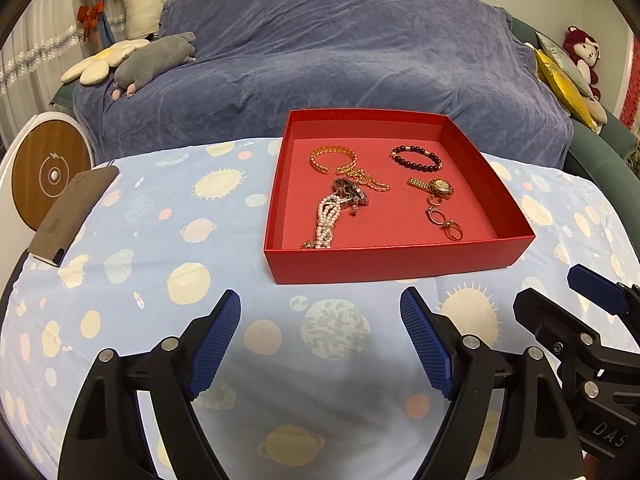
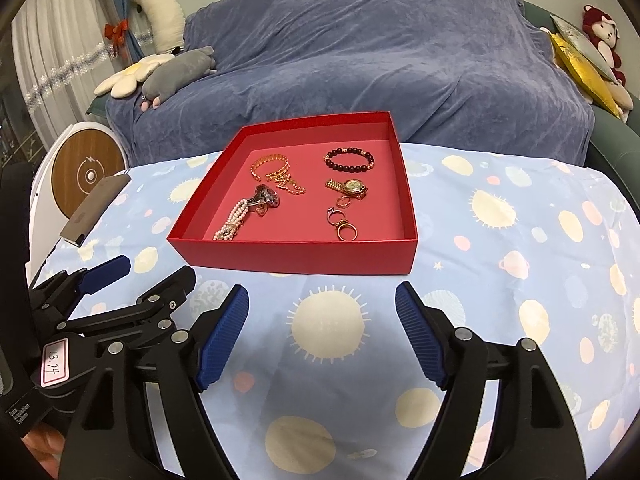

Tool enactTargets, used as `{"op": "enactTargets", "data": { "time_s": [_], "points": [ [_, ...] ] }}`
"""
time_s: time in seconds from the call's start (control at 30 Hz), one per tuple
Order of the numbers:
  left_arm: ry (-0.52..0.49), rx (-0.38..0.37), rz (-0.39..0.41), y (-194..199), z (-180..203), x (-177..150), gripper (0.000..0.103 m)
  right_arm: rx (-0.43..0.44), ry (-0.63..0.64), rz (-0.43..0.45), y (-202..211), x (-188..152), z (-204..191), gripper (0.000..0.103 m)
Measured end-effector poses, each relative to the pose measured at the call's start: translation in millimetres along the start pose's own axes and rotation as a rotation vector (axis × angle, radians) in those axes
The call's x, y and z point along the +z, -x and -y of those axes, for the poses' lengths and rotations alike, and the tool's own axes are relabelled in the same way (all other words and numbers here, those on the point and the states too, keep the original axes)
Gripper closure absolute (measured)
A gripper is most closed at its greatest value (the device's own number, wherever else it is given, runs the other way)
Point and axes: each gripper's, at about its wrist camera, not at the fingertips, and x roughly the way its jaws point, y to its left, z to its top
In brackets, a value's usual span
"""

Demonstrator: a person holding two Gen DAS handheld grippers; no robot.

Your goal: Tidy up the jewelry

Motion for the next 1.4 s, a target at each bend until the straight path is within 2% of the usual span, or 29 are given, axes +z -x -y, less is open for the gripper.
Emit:
{"op": "enactTargets", "data": {
  "time_s": [0.1, 1.4],
  "points": [
    [0.008, 0.0, -0.001, 0.7, -1.6, -0.6, 0.022, -0.001, -0.004, 0.002, 0.7, -1.8, 0.4, 0.025],
    [0.012, 0.007, -0.002, 1.5, -3.1, -2.2, 0.022, -0.016, 0.008, 0.006, 0.9, -5.6, 1.0, 0.024]
  ]
}}
